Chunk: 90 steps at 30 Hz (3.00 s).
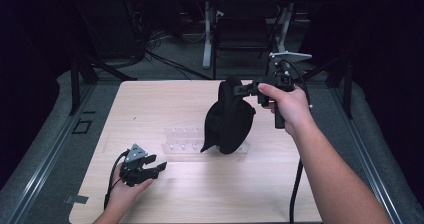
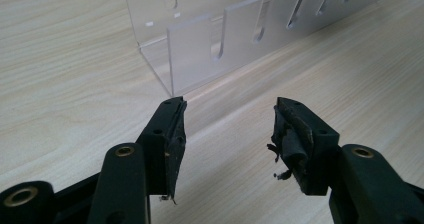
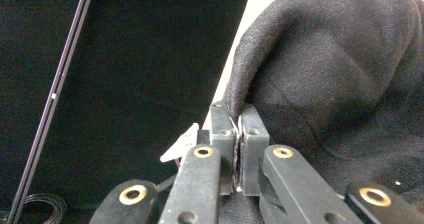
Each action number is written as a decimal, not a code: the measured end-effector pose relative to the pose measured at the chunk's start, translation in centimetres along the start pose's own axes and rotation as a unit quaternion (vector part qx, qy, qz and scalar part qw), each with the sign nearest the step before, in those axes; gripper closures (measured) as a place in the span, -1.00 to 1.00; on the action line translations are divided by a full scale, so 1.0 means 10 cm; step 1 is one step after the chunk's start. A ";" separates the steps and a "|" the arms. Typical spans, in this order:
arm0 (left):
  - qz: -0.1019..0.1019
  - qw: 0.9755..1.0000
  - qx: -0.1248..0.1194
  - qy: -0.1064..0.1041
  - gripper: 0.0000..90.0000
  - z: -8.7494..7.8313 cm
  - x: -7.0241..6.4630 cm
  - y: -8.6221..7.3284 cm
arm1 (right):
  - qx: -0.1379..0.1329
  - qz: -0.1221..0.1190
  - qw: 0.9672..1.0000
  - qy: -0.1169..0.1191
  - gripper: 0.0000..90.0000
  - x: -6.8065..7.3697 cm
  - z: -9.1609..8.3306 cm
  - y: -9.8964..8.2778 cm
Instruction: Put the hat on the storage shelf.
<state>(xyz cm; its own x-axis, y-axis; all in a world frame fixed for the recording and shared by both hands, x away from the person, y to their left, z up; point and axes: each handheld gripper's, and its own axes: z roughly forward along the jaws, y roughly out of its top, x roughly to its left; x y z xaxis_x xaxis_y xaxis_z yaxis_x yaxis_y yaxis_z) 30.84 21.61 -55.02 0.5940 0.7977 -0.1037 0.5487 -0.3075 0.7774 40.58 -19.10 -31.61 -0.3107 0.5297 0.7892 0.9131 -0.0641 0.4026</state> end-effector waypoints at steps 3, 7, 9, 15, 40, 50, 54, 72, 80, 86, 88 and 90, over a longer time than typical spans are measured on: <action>0.004 1.000 -0.008 0.003 0.04 -0.02 -0.03 0.03 | 0.000 0.001 1.000 0.002 0.95 0.00 0.02 0.01; 0.013 1.000 -0.014 -0.007 0.04 -0.04 -0.08 0.09 | -0.004 0.002 1.000 0.006 0.95 0.00 0.06 0.03; 0.016 1.000 -0.020 -0.007 0.04 -0.04 -0.11 0.12 | -0.005 0.002 1.000 0.007 0.95 0.00 0.08 0.04; 0.030 0.999 -0.030 -0.017 0.04 -0.07 -0.20 0.24 | -0.007 0.002 1.000 0.011 0.95 0.04 0.17 0.07; 0.100 0.991 -0.062 -0.064 0.29 0.03 -0.71 0.74 | -0.005 -0.004 1.000 0.028 0.95 0.12 0.38 0.10; 0.121 0.988 -0.059 -0.070 0.45 0.07 -0.87 0.84 | -0.011 -0.001 0.999 0.036 0.94 0.09 0.37 0.09; 0.123 0.988 -0.058 -0.069 0.51 0.09 -0.89 0.87 | -0.011 -0.002 0.999 0.034 0.94 0.09 0.36 0.08; 0.146 0.987 -0.054 -0.051 0.82 0.12 -0.98 0.93 | -0.006 -0.009 0.999 0.039 0.89 0.14 0.40 0.07; 0.153 0.986 -0.053 -0.045 0.84 0.11 -0.98 0.92 | -0.016 -0.013 0.999 0.046 0.77 0.17 0.33 0.04; 0.155 0.986 -0.053 -0.039 0.85 0.11 -0.98 0.92 | -0.014 -0.023 0.998 0.050 0.76 0.20 0.25 0.01; 0.153 0.986 -0.053 -0.037 0.87 0.11 -0.96 0.91 | -0.014 -0.024 0.999 0.045 0.76 0.20 0.23 0.00; 0.151 0.987 -0.051 -0.036 0.87 0.10 -0.94 0.89 | -0.017 -0.024 0.999 0.044 0.76 0.19 0.20 -0.01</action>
<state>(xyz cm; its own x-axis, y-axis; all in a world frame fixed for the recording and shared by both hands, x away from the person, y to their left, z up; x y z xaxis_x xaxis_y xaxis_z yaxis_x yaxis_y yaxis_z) 30.75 10.86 -47.78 0.7634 0.6378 0.1022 0.2805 -0.4698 0.8370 40.48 -16.39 -31.07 -0.3780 0.4557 0.8059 0.8872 -0.0705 0.4559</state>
